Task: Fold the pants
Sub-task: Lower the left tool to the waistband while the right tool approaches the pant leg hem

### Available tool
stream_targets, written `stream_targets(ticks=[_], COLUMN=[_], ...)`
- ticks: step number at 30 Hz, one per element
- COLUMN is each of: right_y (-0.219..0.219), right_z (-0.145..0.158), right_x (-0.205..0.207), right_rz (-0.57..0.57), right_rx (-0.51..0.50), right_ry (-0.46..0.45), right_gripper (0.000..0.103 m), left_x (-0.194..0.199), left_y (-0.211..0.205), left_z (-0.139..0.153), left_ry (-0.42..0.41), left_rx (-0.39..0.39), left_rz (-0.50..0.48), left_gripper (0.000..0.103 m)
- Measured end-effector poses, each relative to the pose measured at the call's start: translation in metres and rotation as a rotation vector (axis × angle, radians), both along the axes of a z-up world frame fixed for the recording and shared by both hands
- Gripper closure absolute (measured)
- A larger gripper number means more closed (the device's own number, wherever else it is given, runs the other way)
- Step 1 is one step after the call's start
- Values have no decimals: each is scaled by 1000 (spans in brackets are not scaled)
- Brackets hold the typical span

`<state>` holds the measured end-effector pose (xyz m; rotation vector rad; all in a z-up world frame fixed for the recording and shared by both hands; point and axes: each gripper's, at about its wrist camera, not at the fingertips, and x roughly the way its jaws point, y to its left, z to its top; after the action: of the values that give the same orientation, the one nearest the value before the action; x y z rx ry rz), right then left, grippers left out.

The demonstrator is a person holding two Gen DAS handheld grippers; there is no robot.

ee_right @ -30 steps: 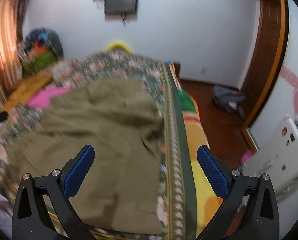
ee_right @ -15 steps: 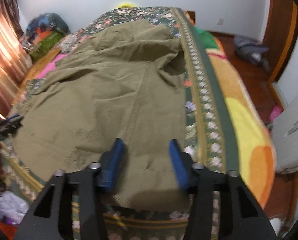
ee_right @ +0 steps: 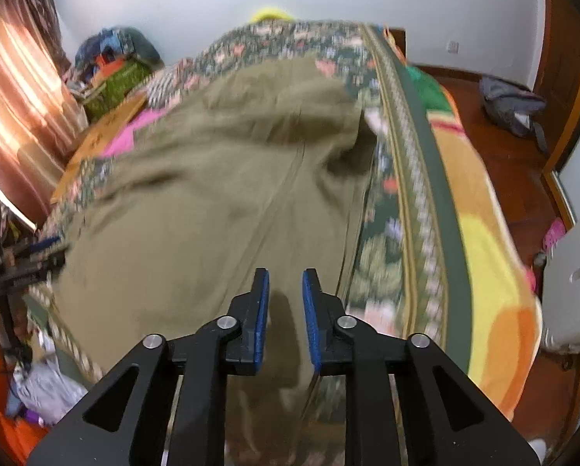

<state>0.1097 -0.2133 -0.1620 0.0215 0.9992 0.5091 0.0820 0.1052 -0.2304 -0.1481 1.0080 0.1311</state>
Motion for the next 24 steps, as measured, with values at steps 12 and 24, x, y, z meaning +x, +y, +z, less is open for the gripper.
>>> stream_targets(ticks=[12,24], right_y=[37,-2], right_z=[-44,-60], right_x=[102,125], right_rz=[15,-108], right_rx=[-99,-236], right_ry=[35,13], right_gripper=[61,56], left_x=[73,84], left_y=[-14,1], left_z=[21,-11], left_ry=[-65,9], left_rx=[66,14], left_rz=[-75,-71], left_gripper=[19,18])
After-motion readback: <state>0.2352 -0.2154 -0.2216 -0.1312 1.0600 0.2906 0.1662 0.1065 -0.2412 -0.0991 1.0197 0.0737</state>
